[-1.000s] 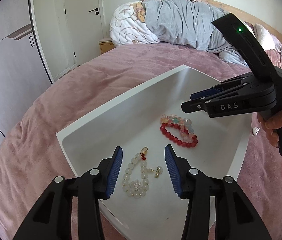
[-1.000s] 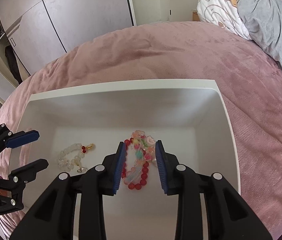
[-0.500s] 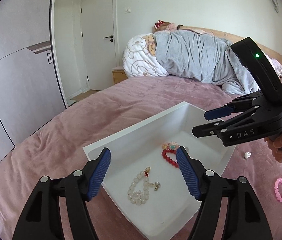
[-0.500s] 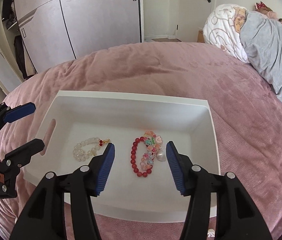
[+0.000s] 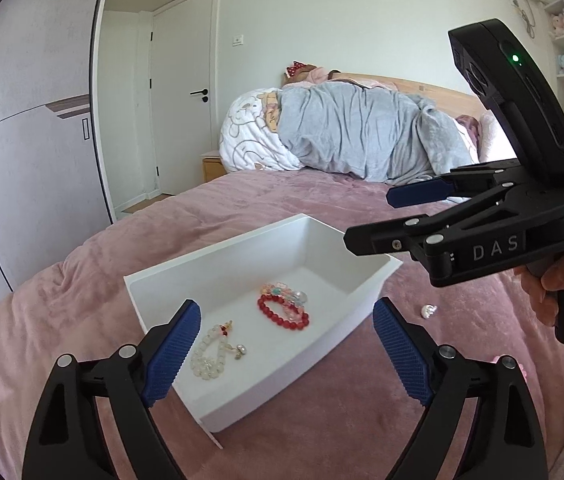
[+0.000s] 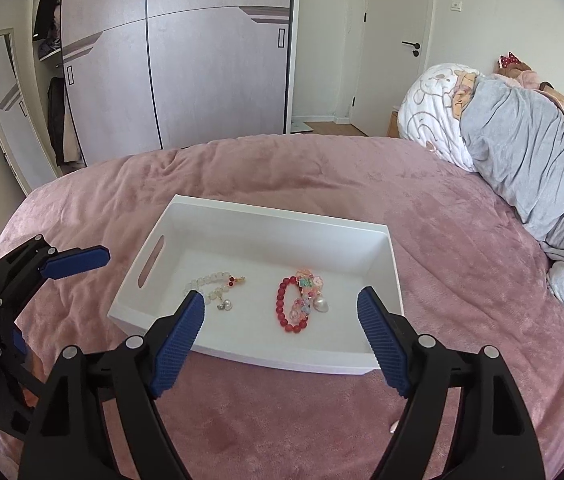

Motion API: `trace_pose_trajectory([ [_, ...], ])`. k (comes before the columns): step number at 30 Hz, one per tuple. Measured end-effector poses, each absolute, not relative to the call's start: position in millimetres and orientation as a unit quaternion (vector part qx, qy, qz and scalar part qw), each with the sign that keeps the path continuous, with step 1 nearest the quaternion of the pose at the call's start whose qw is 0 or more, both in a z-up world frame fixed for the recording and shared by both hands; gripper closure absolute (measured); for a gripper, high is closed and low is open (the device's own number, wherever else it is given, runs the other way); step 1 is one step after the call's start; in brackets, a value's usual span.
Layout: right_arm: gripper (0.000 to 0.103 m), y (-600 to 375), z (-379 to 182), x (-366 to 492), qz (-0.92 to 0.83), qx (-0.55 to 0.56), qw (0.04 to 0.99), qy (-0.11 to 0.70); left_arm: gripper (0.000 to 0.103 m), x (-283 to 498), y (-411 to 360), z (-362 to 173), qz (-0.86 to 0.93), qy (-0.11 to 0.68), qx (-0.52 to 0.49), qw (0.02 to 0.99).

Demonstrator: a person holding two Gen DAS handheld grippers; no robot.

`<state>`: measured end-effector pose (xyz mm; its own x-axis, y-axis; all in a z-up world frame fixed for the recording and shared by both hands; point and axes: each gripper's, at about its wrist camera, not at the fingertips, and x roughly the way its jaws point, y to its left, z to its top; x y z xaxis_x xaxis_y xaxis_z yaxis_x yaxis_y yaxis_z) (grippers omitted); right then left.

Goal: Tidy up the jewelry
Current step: 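Move the left tool to the pink bead bracelet while the right tool approaches the silver charm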

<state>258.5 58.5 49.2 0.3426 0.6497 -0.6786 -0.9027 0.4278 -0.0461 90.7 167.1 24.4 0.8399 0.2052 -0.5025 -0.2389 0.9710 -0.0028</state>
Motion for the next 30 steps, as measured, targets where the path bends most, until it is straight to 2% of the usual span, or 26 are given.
trace_pose_trajectory([
  [3,0.021,34.0,51.0,260.1,0.479,-0.209,0.801,0.29,0.012,89.3,146.6,22.6,0.093,0.263,-0.034,0.96],
  [15,0.021,-61.8,28.1,305.4,0.422,-0.165,0.831,0.321,0.008,116.5,76.6,6.8,0.026,0.274,-0.019,0.961],
  [22,0.021,-95.3,3.5,323.6,0.404,-0.152,0.834,0.343,0.007,138.3,50.1,-8.6,-0.01,0.293,-0.03,0.956],
  [30,0.021,-111.7,-31.8,342.9,0.391,-0.135,0.831,0.372,0.007,157.7,11.0,-35.6,-0.052,0.319,0.001,0.946],
])
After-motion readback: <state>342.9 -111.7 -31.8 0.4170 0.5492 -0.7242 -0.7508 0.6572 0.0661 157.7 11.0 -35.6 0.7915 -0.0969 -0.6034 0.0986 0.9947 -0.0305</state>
